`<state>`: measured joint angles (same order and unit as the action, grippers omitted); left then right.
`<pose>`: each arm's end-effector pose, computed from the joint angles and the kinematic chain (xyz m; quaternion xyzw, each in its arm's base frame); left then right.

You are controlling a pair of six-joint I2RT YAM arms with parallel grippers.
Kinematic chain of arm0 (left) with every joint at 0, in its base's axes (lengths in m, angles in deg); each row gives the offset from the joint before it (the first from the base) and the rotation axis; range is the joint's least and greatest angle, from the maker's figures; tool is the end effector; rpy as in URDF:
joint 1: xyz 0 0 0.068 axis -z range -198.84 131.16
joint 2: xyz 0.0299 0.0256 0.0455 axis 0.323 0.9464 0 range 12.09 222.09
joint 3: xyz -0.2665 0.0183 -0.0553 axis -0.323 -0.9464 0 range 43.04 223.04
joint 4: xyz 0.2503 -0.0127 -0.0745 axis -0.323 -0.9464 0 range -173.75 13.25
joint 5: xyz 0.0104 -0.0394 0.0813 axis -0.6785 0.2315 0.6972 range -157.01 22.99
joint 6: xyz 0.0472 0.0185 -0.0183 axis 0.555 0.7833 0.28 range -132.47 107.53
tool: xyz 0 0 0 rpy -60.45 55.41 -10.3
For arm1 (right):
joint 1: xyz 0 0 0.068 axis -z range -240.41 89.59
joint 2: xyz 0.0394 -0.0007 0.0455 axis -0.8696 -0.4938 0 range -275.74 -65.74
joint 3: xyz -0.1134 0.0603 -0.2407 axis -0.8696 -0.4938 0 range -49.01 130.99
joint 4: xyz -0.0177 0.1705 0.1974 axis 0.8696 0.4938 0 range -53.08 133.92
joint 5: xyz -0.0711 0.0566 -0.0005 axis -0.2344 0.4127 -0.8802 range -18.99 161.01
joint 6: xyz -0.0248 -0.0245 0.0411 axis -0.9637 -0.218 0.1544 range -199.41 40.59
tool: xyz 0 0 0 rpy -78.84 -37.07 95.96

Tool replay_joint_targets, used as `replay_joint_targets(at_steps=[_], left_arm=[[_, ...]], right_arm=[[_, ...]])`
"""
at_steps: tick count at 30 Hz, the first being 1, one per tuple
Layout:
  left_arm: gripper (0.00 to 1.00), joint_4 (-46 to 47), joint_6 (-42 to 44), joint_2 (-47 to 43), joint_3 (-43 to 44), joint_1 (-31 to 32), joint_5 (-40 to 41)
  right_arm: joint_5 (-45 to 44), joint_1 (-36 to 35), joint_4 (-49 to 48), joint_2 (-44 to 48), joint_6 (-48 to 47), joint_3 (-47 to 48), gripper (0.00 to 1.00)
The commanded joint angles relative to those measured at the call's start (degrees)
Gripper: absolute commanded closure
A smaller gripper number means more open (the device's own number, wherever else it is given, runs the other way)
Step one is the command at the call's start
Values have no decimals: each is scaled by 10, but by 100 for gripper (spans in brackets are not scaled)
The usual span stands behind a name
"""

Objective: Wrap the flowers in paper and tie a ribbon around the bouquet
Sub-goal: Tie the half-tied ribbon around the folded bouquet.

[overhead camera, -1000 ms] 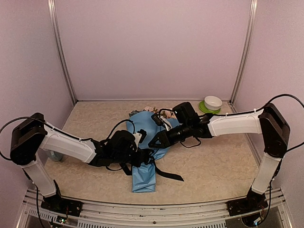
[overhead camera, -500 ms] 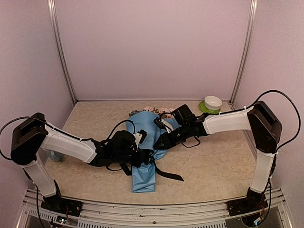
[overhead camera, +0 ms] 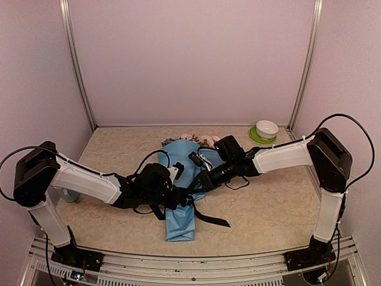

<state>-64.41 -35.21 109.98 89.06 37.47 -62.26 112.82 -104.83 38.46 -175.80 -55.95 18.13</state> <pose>0.1906 -0.2806 0.1497 0.2441 0.8704 -0.2422 0.3524 0.2709 0.2987 0.1681 -0.2924 0.8219 0.4748 0.1162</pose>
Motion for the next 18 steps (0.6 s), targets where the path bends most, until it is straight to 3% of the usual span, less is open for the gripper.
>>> replay_joint_targets(at_steps=[1, 9, 18], left_arm=[[90, -15, 3, -1, 8, -2, -4], [90, -6, 4, -5, 7, -1, -9], [87, -5, 8, -1, 7, 3, -13]], right_arm=[[29, -6, -35, -7, 23, -1, 75], [3, -9, -18, -32, 24, 17, 76], [23, -14, -32, -37, 43, 29, 68]])
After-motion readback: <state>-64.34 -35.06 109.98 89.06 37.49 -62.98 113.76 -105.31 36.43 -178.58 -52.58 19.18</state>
